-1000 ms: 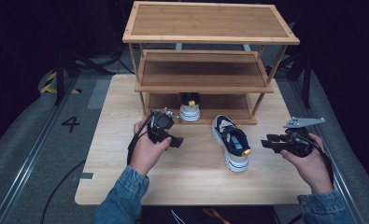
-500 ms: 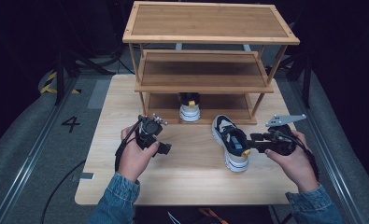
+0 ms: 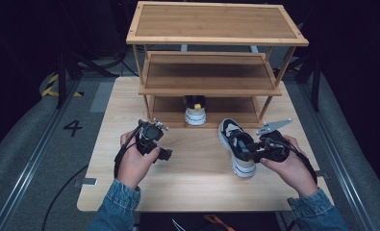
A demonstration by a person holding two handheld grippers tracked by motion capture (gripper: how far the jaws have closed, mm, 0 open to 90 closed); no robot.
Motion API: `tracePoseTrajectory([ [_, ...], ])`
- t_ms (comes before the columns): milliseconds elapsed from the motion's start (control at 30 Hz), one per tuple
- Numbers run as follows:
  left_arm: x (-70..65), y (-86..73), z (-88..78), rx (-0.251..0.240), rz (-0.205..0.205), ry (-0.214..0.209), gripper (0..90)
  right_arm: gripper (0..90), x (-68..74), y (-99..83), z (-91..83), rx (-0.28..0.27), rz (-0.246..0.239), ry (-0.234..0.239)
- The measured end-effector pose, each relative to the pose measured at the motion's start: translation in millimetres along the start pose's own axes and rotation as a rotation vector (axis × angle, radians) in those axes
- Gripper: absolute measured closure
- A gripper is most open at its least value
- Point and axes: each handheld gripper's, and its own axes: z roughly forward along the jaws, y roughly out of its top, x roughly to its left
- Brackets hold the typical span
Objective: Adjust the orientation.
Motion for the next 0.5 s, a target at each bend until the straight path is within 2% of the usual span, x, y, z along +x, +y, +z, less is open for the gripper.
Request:
tracePoseTrajectory([
  [33,-0.6,0.3,-0.1,0.006,-0.004,-0.001,19.2,53.8,0.0,0.0,0.0,0.0,0.0,0.0],
  [133,-1.5,0.8,0.3,0.003,0.003,-0.007,19.2,52.7,0.6,0.2,12.2,0.065,-0.029,-0.011],
  [433,-0.3,-0.2,2.2,0.009,0.002,-0.004,19.2,53.5,11.0,6.2,28.9,0.112,-0.048,0.025],
  [500,-0.5,0.3,2.5,0.01,0.009,-0.003,19.2,53.5,14.2,7.8,31.0,0.118,-0.059,0.011],
])
